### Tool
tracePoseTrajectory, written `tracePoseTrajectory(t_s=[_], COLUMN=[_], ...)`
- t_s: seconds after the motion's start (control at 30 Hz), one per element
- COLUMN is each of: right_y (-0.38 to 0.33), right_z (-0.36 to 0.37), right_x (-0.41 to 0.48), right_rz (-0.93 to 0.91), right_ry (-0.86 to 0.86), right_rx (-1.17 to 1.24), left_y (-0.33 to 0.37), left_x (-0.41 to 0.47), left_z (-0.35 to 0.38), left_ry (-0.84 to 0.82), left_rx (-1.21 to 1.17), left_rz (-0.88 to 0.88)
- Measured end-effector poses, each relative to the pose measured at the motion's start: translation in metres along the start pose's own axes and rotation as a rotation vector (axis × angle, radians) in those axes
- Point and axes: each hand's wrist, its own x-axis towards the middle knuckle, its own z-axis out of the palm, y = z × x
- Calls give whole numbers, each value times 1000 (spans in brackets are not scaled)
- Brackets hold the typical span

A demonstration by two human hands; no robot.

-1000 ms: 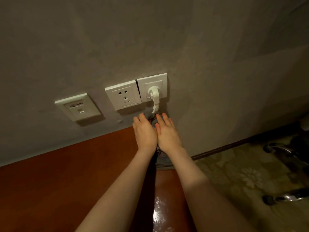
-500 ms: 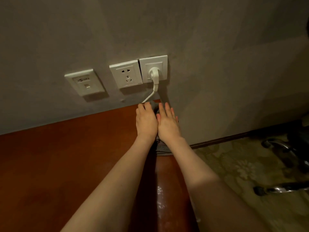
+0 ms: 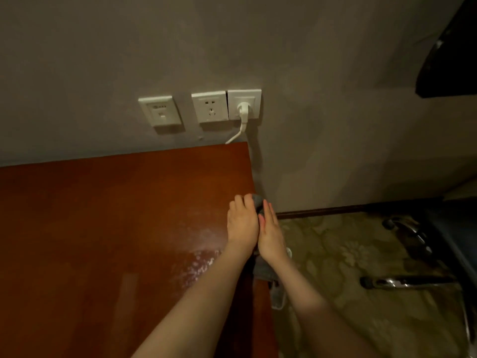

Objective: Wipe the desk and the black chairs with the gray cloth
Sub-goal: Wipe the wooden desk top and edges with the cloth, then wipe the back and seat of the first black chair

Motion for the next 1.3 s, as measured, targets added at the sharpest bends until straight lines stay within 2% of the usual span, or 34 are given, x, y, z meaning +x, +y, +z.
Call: tracePoseTrajectory(t_s=[0.07,0.13,0.2,0.3,0.43,0.67,0.77,0.83,0.93,1.03,1.13,1.23,1.3], right_y=[3,6,7,12,18,8,4,-4,-11,-24,-25,-19,-17], right_z=[-9,-20,-32,-44,-43,-47,-50,-54,-61,-63,-73,-81,-86], right_x=[-11,-14,-11,-8,-17,-33,-42,-53,-64,-77,-93,-109,-122], right_rz=[40,60,96,243,300,420,428,415,441,429,417,441,447], right_ry=[53,147,118,99,134,66,106,87,211,153,305,218,227], right_rx=[-19,82,211,266,404,631,697,747,768,704,637,536,508], left_y=[18,36,46,55,70,75,71,72,75,77,78,79,82], left_x=[0,5,9,2,-4,-8,-14,-19,-27,-31,-35,-39,-44], left_z=[-11,-22,-28,-27,-33,-42,-40,-42,-52,-61,-70,-75,-80], left_ry=[-145,-312,-361,-418,-305,-310,-323,-306,-315,-247,-229,-255,-287], left_rx=[25,-163,-326,-392,-684,-984,-982,-1081,-1207,-1248,-1246,-1208,-1178], left_rz=[88,86,-46,-241,-525,-664,-663,-677,-700,-715,-697,-664,-624])
